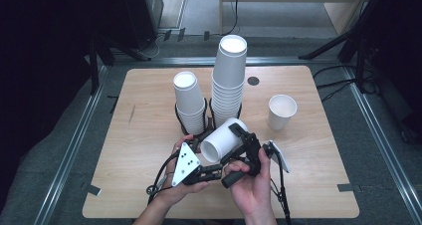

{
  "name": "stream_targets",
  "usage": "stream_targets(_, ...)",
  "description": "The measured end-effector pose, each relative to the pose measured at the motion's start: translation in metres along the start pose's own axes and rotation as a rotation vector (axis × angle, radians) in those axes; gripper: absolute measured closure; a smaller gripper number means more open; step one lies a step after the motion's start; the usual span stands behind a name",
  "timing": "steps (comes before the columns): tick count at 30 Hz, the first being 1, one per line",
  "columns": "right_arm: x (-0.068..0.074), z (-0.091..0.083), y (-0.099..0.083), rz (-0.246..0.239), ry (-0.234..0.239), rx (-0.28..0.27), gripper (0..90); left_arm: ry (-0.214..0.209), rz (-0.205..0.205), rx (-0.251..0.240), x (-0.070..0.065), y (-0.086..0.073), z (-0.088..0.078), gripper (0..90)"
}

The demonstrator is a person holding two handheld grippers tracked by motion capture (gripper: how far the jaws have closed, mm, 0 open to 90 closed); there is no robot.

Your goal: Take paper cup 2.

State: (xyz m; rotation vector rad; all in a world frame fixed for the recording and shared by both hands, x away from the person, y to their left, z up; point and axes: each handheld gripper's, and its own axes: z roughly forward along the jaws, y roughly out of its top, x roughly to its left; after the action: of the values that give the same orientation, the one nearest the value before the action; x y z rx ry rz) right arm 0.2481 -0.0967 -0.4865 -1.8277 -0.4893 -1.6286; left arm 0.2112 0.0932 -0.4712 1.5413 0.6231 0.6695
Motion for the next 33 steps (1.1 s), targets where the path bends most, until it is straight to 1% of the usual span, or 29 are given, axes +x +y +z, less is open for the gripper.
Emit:
stream_targets(5,-0.0008,0.0028,-0.0001,0.006,0.005,0.004,0.7,-0.003,0.002,0.001,-0.0004,-0.0003,0.0,22.9)
stream_targets(10,-0.0024,0.0042,0.0007,0.018,0.016,0.02,2.6,-0.004,0.003,0.001,0.0001,-0.0004,0.0,22.8)
stream_targets(12,-0.0032,0.0048,0.0012,0.015,0.017,0.019,3.9,-0.005,0.003,0.002,0.0,-0.0005,0.0001,22.8)
stream_targets(15,-0.0038,0.0049,0.0013,0.028,0.02,0.026,5.3,-0.009,0.001,-0.002,0.0006,-0.0004,-0.0002,22.7)
stream_targets(19,-0.0022,0.0042,-0.0001,0.029,0.032,0.023,6.8,-0.016,0.011,-0.005,0.0015,0.0008,-0.0014,22.3)
stream_targets(22,-0.0018,0.0036,-0.0012,0.021,0.029,0.022,7.9,-0.02,-0.001,0.001,0.0026,0.0011,-0.0021,21.4)
stream_targets(24,-0.0022,0.0037,-0.0017,0.022,0.033,0.015,8.5,-0.023,-0.026,0.011,0.0032,0.0021,-0.0028,20.5)
stream_targets(25,-0.0022,0.0037,-0.0021,0.025,0.036,0.014,8.7,-0.031,-0.037,0.013,0.0034,0.0026,-0.0033,20.0)
stream_targets(26,-0.0019,0.0036,-0.0023,0.029,0.045,0.015,8.8,-0.028,-0.04,0.016,0.0036,0.0032,-0.0038,19.2)
stream_targets(28,-0.0011,0.0033,-0.0027,0.035,0.05,0.015,8.9,-0.026,-0.052,0.015,0.0052,0.0046,-0.0052,14.4)
stream_targets(31,-0.0011,0.0033,-0.0033,0.031,0.052,0.02,8.9,-0.032,-0.048,0.018,0.0068,0.0059,-0.0067,11.0)
stream_targets(33,-0.0015,0.0032,-0.0032,0.028,0.054,0.021,9.0,-0.027,-0.05,0.016,0.0067,0.0061,-0.0066,11.1)
